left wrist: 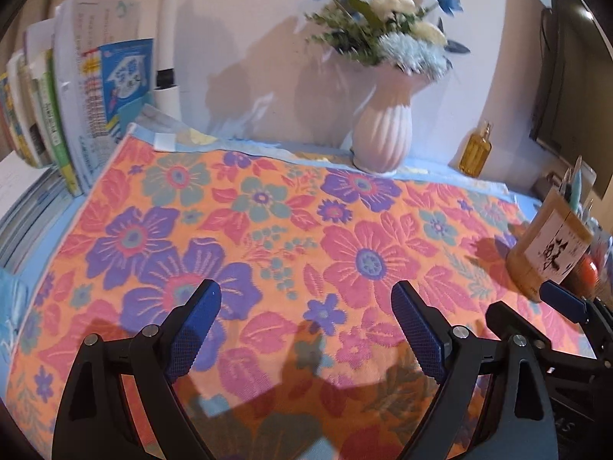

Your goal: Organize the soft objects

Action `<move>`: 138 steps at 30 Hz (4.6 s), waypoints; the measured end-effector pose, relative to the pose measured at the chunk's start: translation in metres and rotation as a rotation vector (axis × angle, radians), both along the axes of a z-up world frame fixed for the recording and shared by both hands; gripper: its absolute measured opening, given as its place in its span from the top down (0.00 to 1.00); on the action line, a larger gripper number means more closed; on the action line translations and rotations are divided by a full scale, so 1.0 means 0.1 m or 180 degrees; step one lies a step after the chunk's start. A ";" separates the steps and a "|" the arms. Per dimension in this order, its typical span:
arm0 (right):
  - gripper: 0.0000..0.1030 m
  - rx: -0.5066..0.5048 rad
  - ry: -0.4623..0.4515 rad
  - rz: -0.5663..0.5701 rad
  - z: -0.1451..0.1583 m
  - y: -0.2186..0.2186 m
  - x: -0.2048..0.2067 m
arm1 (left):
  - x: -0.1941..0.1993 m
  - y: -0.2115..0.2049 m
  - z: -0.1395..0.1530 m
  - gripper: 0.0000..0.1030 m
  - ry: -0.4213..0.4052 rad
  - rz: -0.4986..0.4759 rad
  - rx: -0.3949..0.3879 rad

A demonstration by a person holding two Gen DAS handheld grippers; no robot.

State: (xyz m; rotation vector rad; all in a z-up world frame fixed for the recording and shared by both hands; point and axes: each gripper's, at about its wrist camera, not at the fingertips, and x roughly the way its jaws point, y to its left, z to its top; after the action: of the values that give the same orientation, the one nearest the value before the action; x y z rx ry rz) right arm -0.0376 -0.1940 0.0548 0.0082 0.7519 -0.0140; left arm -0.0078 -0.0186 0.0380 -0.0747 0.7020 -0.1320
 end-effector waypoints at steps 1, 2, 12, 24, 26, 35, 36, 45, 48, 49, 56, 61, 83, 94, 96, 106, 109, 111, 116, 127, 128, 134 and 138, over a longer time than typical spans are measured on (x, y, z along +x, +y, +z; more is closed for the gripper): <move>0.20 0.0009 -0.0006 -0.0014 -0.03 -0.02 0.02 | 0.02 -0.02 -0.02 0.13 0.0004 -0.0012 0.0006; 0.20 0.0014 -0.0030 -0.0032 -0.06 -0.05 0.02 | 0.03 -0.04 -0.05 0.13 -0.0004 -0.0030 -0.0001; 0.09 0.0197 -0.0052 -0.0090 -0.12 -0.16 0.07 | 0.12 -0.14 -0.20 0.11 0.0193 -0.0001 0.0220; 0.06 0.0229 -0.0067 -0.0045 -0.13 -0.16 0.06 | 0.01 -0.07 -0.12 0.03 -0.0070 0.0265 0.0308; 0.06 0.0205 -0.0062 -0.0044 -0.13 -0.14 0.06 | 0.02 -0.04 -0.12 0.03 -0.0063 0.0259 0.0261; 0.05 0.0076 -0.0055 -0.0044 -0.15 -0.08 0.07 | 0.01 -0.06 -0.14 0.03 -0.0046 0.0239 0.0252; 0.05 0.0066 -0.0053 -0.0043 -0.16 -0.08 0.08 | 0.01 -0.05 -0.14 0.03 -0.0048 0.0248 0.0240; 0.05 0.0028 -0.0060 -0.0028 -0.16 -0.08 0.08 | 0.03 -0.02 -0.14 0.03 -0.0022 0.0242 0.0196; 0.05 0.0026 -0.0055 -0.0036 -0.16 -0.06 0.07 | 0.02 -0.02 -0.14 0.03 -0.0013 0.0244 0.0193; 0.05 0.0026 -0.0056 -0.0035 -0.16 -0.06 0.07 | 0.03 -0.02 -0.14 0.03 -0.0011 0.0240 0.0193; 0.05 0.0032 -0.0039 -0.0018 -0.16 -0.06 0.08 | 0.05 -0.02 -0.16 0.03 0.0017 0.0249 0.0198; 0.05 0.0027 -0.0021 -0.0001 -0.17 -0.07 0.08 | 0.07 -0.02 -0.18 0.03 0.0044 0.0238 0.0198; 0.04 0.0009 0.0017 0.0016 -0.19 -0.06 0.11 | 0.09 0.00 -0.21 0.03 0.0119 0.0242 0.0179; 0.04 0.0012 0.0024 0.0028 -0.21 -0.07 0.12 | 0.09 0.00 -0.21 0.03 0.0123 0.0242 0.0187; 0.04 0.0013 0.0023 0.0026 -0.20 -0.06 0.12 | 0.10 0.00 -0.22 0.03 0.0125 0.0241 0.0194; 0.04 0.0091 0.0198 0.0034 -0.28 -0.09 0.19 | 0.13 0.01 -0.24 0.03 0.0191 0.0241 0.0211; 0.04 0.0100 0.0277 0.0011 -0.31 -0.10 0.22 | 0.16 0.00 -0.26 0.03 0.0248 0.0234 0.0246; 0.04 0.0109 0.0312 -0.0004 -0.32 -0.11 0.23 | 0.17 0.00 -0.27 0.03 0.0294 0.0223 0.0262; 0.04 0.0153 0.0376 -0.0032 -0.34 -0.17 0.26 | 0.17 -0.02 -0.27 0.03 0.0312 0.0196 0.0296; 0.04 0.0183 0.0524 -0.0015 -0.40 -0.17 0.30 | 0.16 0.00 -0.27 0.03 0.0328 0.0221 0.0279; 0.04 0.0179 0.0532 -0.0013 -0.41 -0.17 0.31 | 0.16 0.00 -0.27 0.02 0.0325 0.0232 0.0285; 0.04 0.0153 0.0594 -0.0019 -0.44 -0.15 0.34 | 0.15 0.00 -0.26 0.03 0.0300 0.0289 0.0327; 0.04 0.0162 0.0608 -0.0013 -0.44 -0.15 0.34 | 0.16 0.02 -0.26 0.03 0.0313 0.0283 0.0292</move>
State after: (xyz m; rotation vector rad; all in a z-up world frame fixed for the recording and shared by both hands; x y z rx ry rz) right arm -0.0039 -0.2093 0.0107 0.0575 0.9433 0.0005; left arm 0.0077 -0.0170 0.0116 -0.0246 0.8007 -0.0110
